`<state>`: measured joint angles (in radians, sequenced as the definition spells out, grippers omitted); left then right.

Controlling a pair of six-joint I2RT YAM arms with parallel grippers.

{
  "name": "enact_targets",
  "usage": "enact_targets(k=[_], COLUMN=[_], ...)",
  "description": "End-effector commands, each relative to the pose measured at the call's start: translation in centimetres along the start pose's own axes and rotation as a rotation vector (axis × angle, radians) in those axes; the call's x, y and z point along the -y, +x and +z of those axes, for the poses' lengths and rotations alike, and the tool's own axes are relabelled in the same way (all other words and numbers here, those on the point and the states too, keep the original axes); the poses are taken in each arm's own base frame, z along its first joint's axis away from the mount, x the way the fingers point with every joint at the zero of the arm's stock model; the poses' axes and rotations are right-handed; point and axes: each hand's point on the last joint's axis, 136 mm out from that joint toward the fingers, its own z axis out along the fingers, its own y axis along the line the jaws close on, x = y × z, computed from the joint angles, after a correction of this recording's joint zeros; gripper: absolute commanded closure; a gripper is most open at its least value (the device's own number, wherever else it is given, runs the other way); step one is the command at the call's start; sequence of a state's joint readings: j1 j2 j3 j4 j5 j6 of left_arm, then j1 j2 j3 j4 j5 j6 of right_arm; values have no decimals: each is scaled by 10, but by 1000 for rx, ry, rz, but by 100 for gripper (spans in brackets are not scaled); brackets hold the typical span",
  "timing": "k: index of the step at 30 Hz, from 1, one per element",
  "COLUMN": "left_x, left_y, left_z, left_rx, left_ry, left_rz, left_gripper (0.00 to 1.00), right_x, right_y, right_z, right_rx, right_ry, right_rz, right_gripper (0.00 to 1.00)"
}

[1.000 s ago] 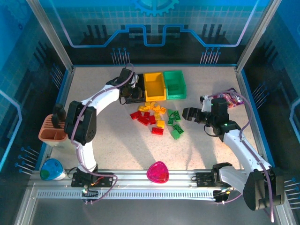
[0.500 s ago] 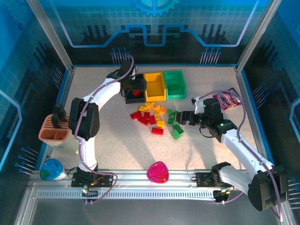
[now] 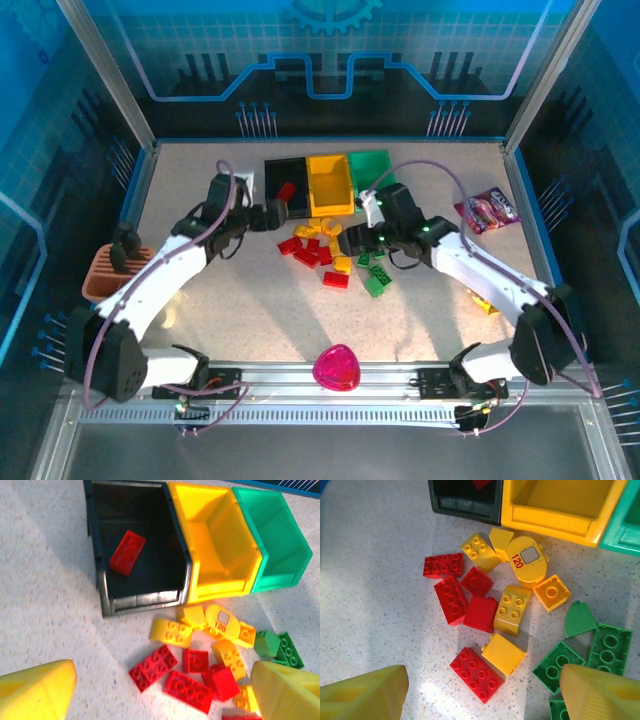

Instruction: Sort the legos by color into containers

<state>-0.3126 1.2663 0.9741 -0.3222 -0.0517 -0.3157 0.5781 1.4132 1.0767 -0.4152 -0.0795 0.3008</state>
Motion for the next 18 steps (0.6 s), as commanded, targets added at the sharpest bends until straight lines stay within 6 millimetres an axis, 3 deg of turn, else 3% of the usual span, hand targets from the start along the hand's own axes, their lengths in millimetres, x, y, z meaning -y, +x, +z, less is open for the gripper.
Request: enact_targets(k=[1,5,10,18], left_x=[-13,-25,-36,-45], left_y=[14,34,59,80], left_z=[-15,-29,-32,-33], left_rx=[41,45,29,15], left_ry=[-27,-49,-63,-68], left_rz=[-46,-69,-103,-143], left_gripper=[9,9,10,10], right_x=[-1,-6,-6,-11], right_y=[10,14,25,42], right_z=[22,50,82,111], right_rx=[-101,-186,-284,-376], right_ry=[57,89,151,219], right_rz=[-31,-20,-20,-40], right_gripper=[22,28,39,44])
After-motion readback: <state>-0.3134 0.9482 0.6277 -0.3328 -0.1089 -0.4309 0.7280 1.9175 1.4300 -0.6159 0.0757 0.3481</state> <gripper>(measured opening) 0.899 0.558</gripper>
